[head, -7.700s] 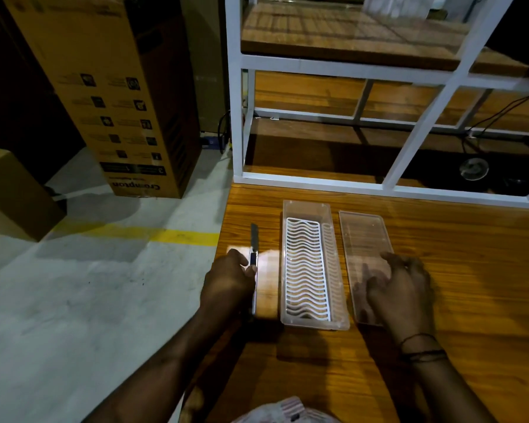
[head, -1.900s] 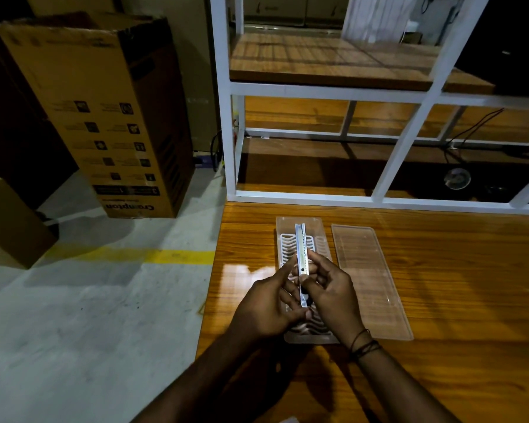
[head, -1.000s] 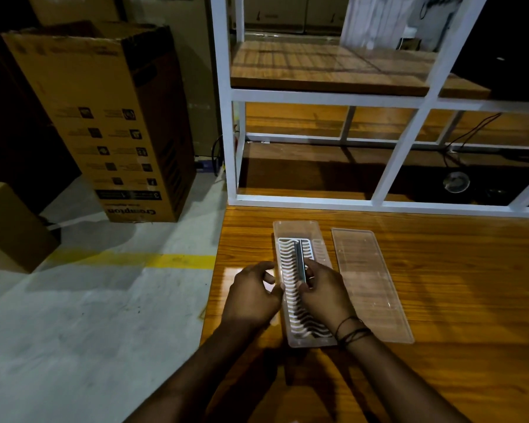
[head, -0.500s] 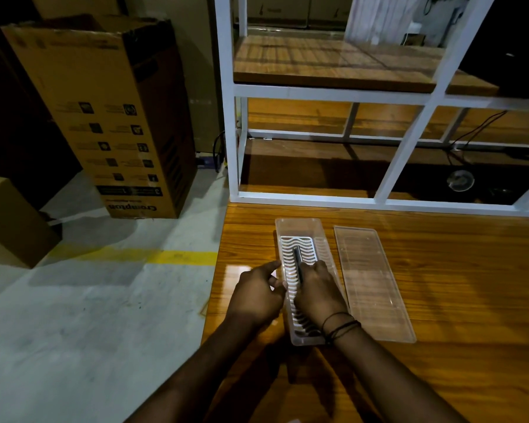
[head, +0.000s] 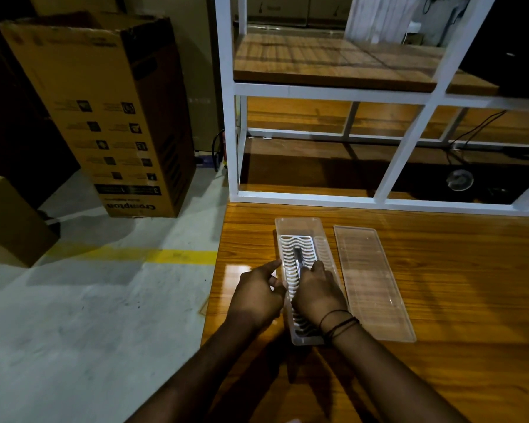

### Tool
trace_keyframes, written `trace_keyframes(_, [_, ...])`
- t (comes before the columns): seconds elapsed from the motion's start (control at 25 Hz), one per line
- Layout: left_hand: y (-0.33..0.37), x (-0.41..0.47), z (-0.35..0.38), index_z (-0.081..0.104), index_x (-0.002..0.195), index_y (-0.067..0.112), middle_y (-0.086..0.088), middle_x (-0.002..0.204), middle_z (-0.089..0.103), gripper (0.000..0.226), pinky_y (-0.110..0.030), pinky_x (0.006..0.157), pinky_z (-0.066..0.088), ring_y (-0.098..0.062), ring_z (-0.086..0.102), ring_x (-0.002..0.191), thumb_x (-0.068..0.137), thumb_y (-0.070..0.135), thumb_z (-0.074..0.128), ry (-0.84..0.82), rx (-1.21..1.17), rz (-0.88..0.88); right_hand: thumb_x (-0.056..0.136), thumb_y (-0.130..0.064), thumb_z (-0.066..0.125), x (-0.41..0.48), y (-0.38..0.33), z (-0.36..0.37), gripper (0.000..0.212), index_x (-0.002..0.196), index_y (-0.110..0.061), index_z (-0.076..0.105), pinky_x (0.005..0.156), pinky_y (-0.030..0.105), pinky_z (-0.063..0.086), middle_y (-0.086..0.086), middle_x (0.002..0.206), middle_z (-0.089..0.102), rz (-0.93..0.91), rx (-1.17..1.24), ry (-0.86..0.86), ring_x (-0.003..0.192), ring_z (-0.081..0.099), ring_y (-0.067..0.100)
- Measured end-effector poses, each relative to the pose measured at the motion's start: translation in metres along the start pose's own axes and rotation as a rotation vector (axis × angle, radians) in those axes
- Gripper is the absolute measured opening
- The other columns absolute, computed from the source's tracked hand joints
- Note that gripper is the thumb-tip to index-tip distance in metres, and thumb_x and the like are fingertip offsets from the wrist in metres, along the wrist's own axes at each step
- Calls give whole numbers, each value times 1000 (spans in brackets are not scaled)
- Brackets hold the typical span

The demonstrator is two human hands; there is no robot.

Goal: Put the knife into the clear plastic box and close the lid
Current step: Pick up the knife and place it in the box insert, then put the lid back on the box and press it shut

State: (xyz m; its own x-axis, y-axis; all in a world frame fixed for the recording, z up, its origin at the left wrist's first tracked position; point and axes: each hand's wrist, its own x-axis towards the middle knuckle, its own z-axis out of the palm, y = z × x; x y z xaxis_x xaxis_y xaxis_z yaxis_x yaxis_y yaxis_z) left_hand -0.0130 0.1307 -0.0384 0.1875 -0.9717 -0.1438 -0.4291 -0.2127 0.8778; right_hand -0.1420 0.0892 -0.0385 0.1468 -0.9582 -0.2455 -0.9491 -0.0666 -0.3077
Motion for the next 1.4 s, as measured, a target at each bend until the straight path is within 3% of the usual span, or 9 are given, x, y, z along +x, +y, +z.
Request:
trace_keyframes(0.24, [0,-3,1,56,144,32,0,91,73,53,-43,59,66,-22,74,61,95,19,69,-12,-47,-9,88,-23,57,-12,17,-30,39,127,-15,62,92,37,50,13,123,58,-130,215,312,109,60,32])
trace_keyframes(0.36, [0,-4,2,54,146,31,1,94,71,54,-35,55,64,-20,74,65,96,16,68,-22,-75,-30,87,-28,58,-3,45,-41,41,125,-14,62,96,40,48,16,126,59,-13,214,420,116,56,35])
trace_keyframes(0.6, [3,-5,2,51,148,29,-2,90,71,56,-29,50,60,-20,74,64,97,11,65,-67,-205,-83,73,-72,63,9,94,-36,97,147,-20,27,105,58,35,18,149,29,584,-30,39,136,30,43])
trace_keyframes(0.76, [5,-4,1,49,150,29,-2,92,71,57,-27,47,57,-20,74,67,98,11,64,-79,-233,-113,62,-77,70,13,105,-33,120,150,-17,17,106,56,38,22,151,29,625,-31,24,137,32,43])
trace_keyframes(0.88, [6,-4,3,50,149,29,-2,90,70,55,-26,45,56,-16,72,66,99,9,62,-81,-237,-113,59,-60,85,15,108,-41,133,153,-11,4,106,53,40,25,153,29,588,19,77,137,35,44])
trace_keyframes(0.96, [7,-5,2,49,149,30,0,89,69,55,-27,46,58,-16,72,68,99,9,62,-79,-229,-115,64,-36,89,19,108,-45,122,152,-8,10,100,49,48,26,144,44,512,148,97,127,49,43])
trace_keyframes(1.04, [8,-5,1,49,149,31,2,89,68,56,-26,46,58,-14,72,68,100,8,61,-79,-233,-127,69,-21,82,16,104,-53,82,138,-9,39,83,44,55,20,125,62,404,246,117,107,62,39])
trace_keyframes(1.16, [11,-8,0,49,150,31,4,87,68,58,-23,45,56,-11,72,65,99,5,61,-88,-217,-126,78,-13,69,3,90,-72,33,111,-12,65,70,34,47,15,108,71,235,328,200,96,65,37])
trace_keyframes(1.4, [12,-7,0,50,149,33,1,87,69,59,-29,50,61,-12,74,64,99,3,60,-91,-216,-128,85,-17,69,-24,48,-98,18,101,-22,76,74,32,56,0,96,77,97,669,54,80,71,16])
